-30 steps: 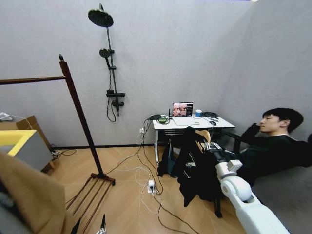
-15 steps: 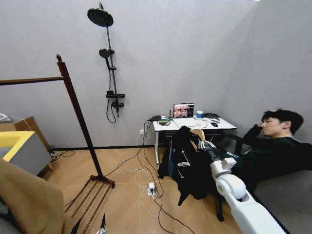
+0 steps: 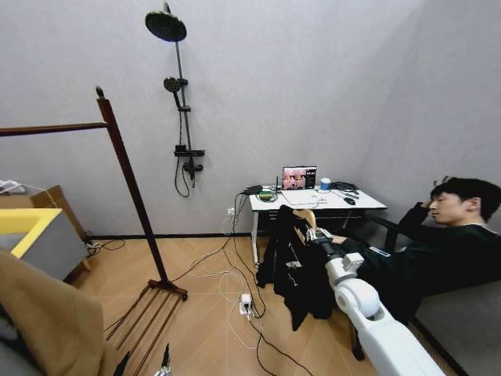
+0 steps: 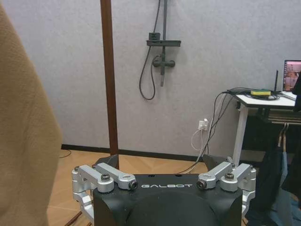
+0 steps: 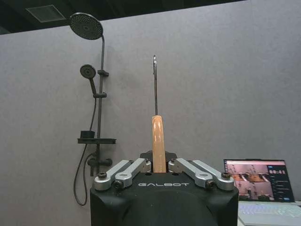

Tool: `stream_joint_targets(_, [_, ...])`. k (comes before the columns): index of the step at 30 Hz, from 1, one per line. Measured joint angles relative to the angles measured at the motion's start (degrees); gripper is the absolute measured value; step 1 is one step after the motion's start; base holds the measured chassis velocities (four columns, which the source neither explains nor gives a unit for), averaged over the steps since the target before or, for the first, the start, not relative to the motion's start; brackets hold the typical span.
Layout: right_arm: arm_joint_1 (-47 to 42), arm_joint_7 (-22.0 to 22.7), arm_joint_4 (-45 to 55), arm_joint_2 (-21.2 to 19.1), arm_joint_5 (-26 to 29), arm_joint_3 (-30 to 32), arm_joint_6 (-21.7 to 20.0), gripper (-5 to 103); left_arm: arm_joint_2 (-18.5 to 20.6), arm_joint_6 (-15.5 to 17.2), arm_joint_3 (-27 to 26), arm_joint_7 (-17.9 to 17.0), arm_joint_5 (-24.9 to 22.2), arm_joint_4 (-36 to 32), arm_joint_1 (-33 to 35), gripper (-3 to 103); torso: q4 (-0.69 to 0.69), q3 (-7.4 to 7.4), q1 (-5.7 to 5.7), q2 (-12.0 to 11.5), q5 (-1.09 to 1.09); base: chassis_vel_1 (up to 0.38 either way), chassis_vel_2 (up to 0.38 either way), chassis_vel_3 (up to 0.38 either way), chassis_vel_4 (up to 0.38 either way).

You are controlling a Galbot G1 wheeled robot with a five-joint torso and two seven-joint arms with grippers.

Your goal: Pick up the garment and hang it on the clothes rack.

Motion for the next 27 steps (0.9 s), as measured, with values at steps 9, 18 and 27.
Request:
stream_joint_targets(9, [0.4,0.0,-0.3,0.6,0.1,-0.6,0.6,10,0.0,0.0,0.0,0.0,0.0,0.0,0.0,100,0.00,0.00,0.01,0.0,0.00,0.081,0.084,0.085,0.076])
stream_joint_targets(18, [0.7,0.0,-1.5,0.3,0.7,0.1,1.5,10,0.0,0.0,0.0,0.0,0.0,0.0,0.0,100,0.01,0.00,-0.01,0.0,0.00,0.116,0.119,0.121,0.117])
stream_joint_targets(27, [0.5,-0.6,-2.0,-0.2,0.9,0.4,2.1,10,0.0,0.0,0.0,0.0,0.0,0.0,0.0,100,0.01,0.00,0.00,0.0,0.01,0.127,0.129,0.127,0.124])
